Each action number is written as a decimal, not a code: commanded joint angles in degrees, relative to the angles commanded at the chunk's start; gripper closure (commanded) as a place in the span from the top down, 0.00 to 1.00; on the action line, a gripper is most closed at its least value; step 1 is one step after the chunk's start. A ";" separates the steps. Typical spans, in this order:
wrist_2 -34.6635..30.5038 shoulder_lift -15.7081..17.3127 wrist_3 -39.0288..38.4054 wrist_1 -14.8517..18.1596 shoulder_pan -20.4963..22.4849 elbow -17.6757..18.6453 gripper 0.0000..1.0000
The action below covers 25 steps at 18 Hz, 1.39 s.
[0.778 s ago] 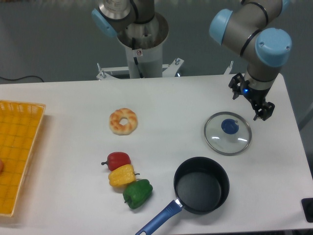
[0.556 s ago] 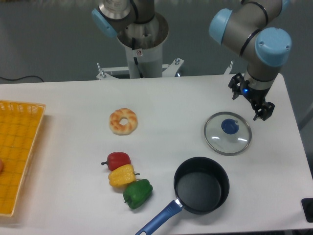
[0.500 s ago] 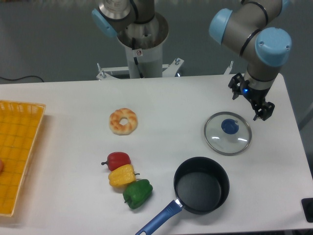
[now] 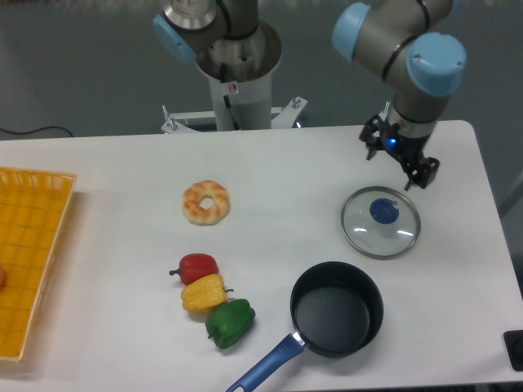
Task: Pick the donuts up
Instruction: 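Move the open gripper from beside the glass lid over the glazed donut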
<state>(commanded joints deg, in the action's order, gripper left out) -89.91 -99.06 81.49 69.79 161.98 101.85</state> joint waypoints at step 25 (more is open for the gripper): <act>-0.35 9.15 -38.76 -14.59 -18.18 17.33 1.00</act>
<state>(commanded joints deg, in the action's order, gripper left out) -90.26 -89.91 42.73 55.20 143.80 119.18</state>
